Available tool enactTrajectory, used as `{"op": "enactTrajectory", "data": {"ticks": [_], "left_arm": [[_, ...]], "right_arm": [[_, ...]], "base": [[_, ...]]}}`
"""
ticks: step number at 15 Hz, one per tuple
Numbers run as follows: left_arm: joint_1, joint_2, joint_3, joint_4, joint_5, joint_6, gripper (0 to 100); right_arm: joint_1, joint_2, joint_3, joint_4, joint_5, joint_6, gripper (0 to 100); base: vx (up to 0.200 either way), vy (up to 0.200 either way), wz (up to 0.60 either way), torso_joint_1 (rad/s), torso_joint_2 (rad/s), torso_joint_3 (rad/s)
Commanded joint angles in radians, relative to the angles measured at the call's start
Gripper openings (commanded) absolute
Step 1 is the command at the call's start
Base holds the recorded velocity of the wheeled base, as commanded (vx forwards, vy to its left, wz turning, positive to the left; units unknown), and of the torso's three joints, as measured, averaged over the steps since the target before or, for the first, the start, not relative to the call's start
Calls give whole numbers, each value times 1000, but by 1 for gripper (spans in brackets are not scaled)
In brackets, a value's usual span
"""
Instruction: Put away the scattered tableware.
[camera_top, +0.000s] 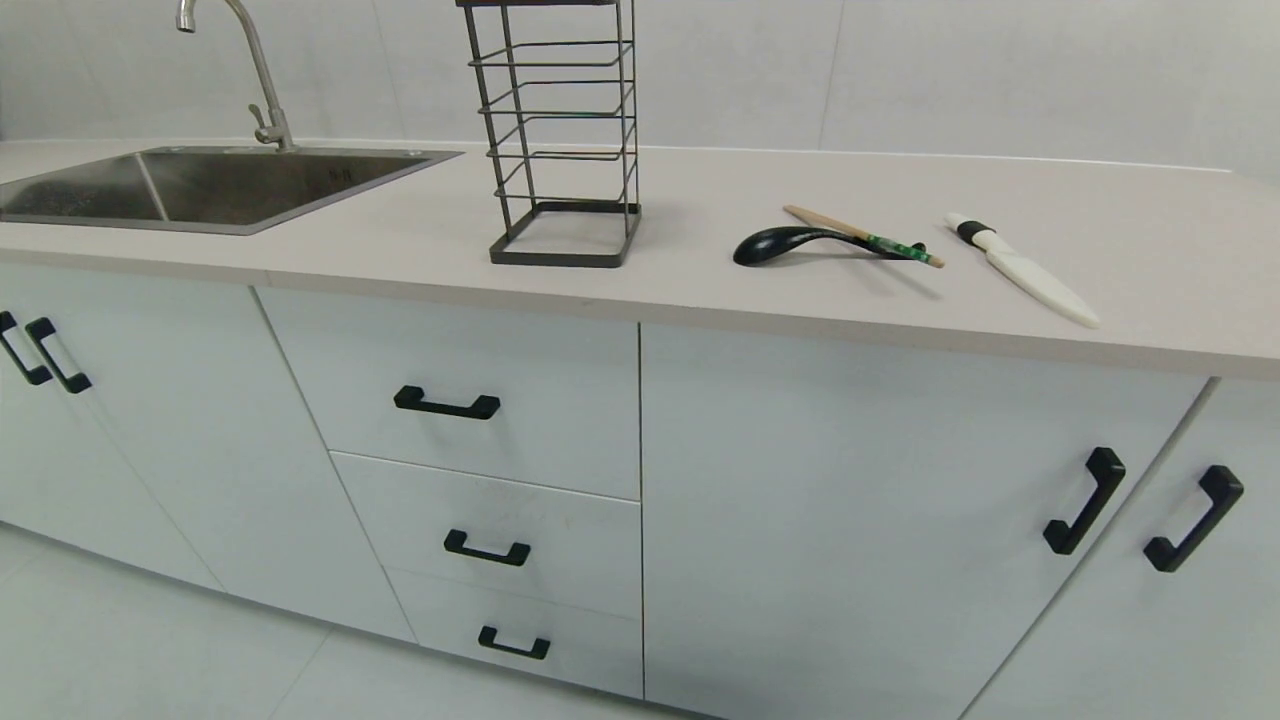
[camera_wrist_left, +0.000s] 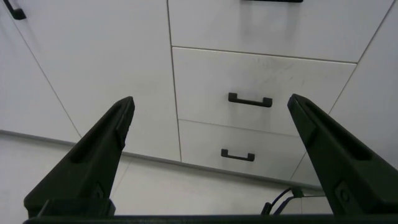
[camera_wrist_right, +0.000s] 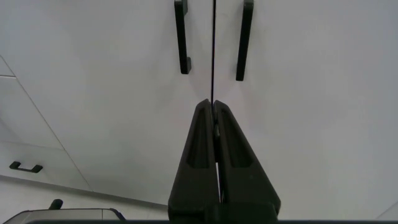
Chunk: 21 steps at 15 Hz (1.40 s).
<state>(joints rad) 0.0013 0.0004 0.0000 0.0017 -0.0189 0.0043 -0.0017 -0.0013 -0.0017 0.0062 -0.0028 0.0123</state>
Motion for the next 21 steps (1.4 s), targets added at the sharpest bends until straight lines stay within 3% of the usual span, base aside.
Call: {"op": "enactTrajectory", "data": {"ticks": [1, 11, 15, 16, 17, 19, 21], "left_arm": [[0, 0, 0, 0, 1, 0, 100], [0, 0, 0, 0, -13, 2, 100], [0, 0, 0, -26, -10, 22, 100], [8, 13, -121, -144, -12, 31, 100], [19, 53, -195, -129, -15, 39, 100], [25, 78, -213, -57, -41, 86, 100], [25, 116, -229, -25, -72, 94, 100]], "right_arm": [[0, 1, 0, 0, 0, 0, 0], [0, 1, 0, 0, 0, 0, 0], [0, 1, 0, 0, 0, 0, 0], [0, 1, 0, 0, 0, 0, 0], [0, 1, 0, 0, 0, 0, 0], [0, 1, 0, 0, 0, 0, 0], [0, 1, 0, 0, 0, 0, 0]], "base": [[0, 0, 0, 0, 0, 0], [0, 0, 0, 0, 0, 0], [0, 0, 0, 0, 0, 0], [0, 0, 0, 0, 0, 0], [0, 0, 0, 0, 0, 0], [0, 0, 0, 0, 0, 0], [0, 0, 0, 0, 0, 0]]}}
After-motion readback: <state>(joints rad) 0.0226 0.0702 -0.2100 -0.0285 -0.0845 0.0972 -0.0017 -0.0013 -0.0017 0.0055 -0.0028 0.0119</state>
